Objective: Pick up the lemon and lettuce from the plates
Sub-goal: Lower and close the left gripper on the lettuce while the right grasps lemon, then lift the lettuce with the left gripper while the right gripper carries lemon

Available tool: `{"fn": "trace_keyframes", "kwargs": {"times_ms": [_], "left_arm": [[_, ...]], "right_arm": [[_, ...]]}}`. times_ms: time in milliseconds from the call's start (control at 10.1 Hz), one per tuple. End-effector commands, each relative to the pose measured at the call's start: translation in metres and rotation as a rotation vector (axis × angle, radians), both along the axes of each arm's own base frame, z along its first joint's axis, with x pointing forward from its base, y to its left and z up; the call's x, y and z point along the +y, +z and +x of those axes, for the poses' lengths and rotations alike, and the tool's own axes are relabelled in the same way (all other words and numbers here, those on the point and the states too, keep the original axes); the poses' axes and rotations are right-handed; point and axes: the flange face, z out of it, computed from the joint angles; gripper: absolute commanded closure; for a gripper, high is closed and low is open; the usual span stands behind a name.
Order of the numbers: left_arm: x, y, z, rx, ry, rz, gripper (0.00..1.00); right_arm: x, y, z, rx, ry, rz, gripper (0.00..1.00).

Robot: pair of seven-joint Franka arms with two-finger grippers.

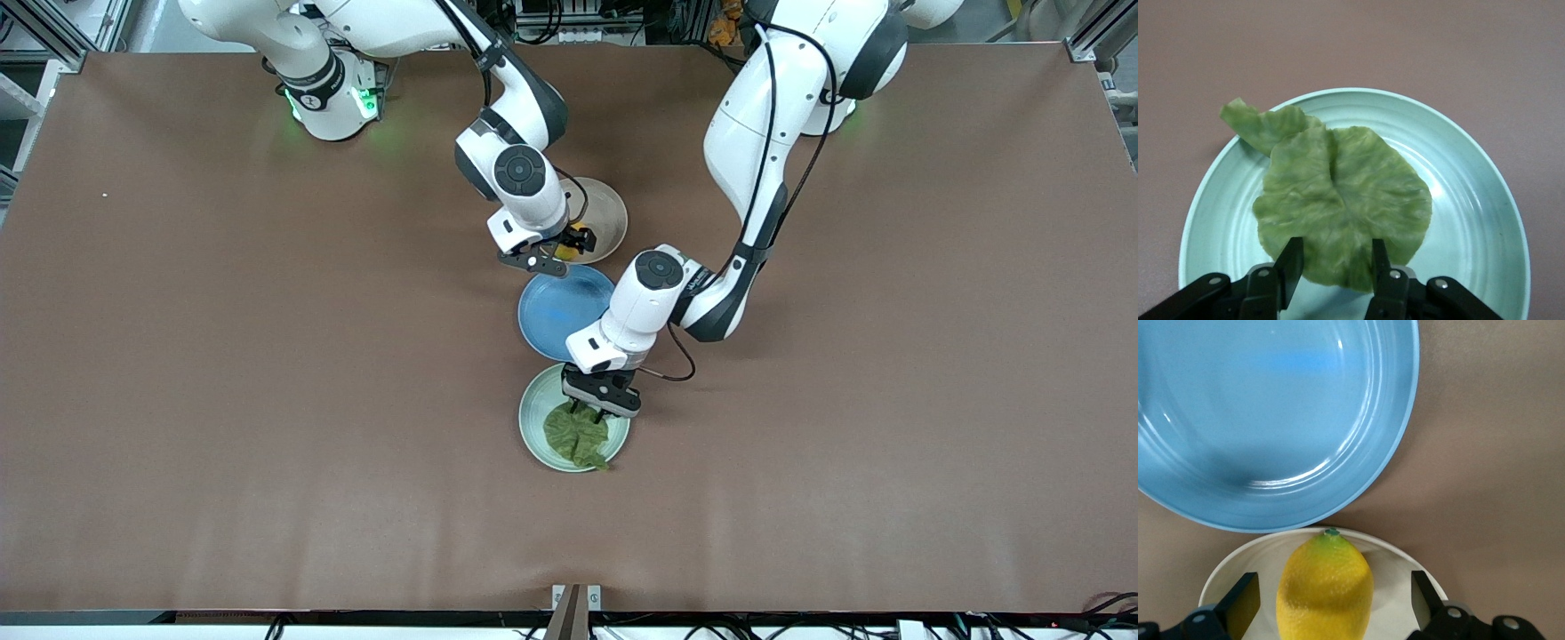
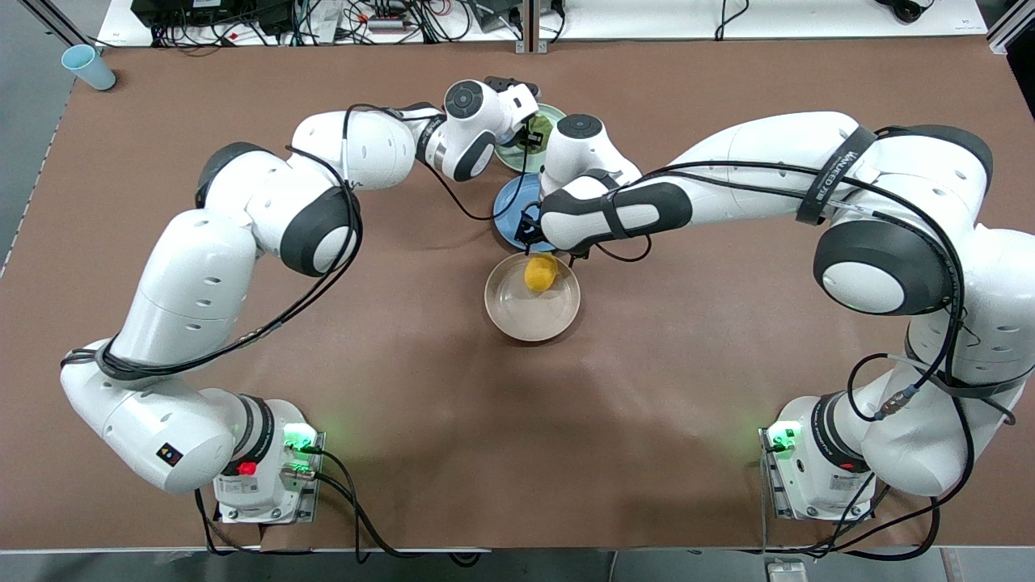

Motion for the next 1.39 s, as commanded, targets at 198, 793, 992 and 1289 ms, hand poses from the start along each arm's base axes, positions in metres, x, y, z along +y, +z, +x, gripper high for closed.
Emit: {"fn": "trace_keyframes", "kwargs": {"times_ms": [198,793,992,1289], "left_arm": [[-0.003,-0.015,-0.003,-0.008,-0.018,0.027,1.00],[0.015,0.022,0.015,0.006,0.000,0.060,1.00],[0.020,0.044,0.020,0.042,0.010,0.089,1.00],[0.039,0.091,0.034,0.090,0.043,0.124,1.00]], "right_arm": [[0.011,-0.006,-0.009,-0.010,-0.037,0.015,0.00],[0.014,-0.011,-0.012,-0.014,-0.032,0.015,0.85],[0.012,-0.009,-0.010,-0.012,-0.036,0.015,1.00],[0.010,0.005,-0.005,-0.003,-0.038,0.010,1.00]]}}
